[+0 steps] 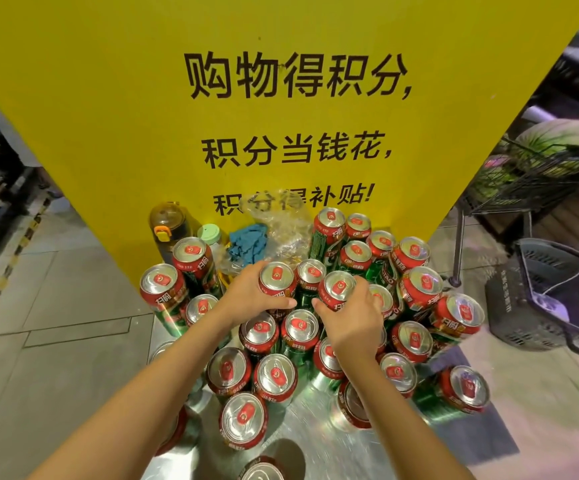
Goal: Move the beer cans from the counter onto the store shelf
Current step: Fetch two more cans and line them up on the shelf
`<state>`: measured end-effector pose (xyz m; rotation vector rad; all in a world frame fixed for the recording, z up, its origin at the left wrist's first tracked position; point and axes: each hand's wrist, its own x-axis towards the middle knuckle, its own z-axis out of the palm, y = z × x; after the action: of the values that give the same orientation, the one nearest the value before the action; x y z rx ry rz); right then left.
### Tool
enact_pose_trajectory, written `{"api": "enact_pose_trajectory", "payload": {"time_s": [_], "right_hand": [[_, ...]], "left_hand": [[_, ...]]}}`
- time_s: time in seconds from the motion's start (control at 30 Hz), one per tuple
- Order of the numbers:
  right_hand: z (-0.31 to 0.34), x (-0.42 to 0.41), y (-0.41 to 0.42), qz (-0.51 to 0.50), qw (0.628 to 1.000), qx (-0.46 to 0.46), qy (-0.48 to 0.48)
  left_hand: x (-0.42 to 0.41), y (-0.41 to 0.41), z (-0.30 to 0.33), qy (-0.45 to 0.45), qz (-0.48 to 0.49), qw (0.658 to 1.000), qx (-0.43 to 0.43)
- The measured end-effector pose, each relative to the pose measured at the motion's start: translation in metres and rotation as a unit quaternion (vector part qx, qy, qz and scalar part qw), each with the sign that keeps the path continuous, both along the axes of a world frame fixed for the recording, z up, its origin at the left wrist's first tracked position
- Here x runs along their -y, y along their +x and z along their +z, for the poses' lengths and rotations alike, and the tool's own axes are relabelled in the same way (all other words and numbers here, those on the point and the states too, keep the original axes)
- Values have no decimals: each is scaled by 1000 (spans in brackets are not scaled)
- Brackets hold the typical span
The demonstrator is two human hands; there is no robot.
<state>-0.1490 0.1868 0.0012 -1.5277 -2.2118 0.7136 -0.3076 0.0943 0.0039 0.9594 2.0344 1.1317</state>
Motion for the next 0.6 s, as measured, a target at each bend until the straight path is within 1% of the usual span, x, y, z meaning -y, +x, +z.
{"api": "enact_pose_trajectory", "payload": {"time_s": [0.07,0.17,0.27,0.33,0.4,0.47,0.6], "right_hand": [[0,-5,0,18,1000,-23,-9],[7,-13,1,46,995,-85,-14],[28,-21,6,55,986,-155,-15],[47,-24,9,55,977,-203,-24],[66,-26,11,55,962,-264,-47],[85,-25,14,57,942,-324,-68],[125,-8,19,102,908,-396,-88]], "left_hand": [[-2,4,1,8,24,1000,-10],[-6,8,5,25,51,998,-19],[-8,10,21,73,81,994,14],[-9,12,40,100,106,989,-2],[-8,11,61,130,136,982,-29],[-4,12,86,176,164,970,-35],[20,16,131,263,216,940,2]]}}
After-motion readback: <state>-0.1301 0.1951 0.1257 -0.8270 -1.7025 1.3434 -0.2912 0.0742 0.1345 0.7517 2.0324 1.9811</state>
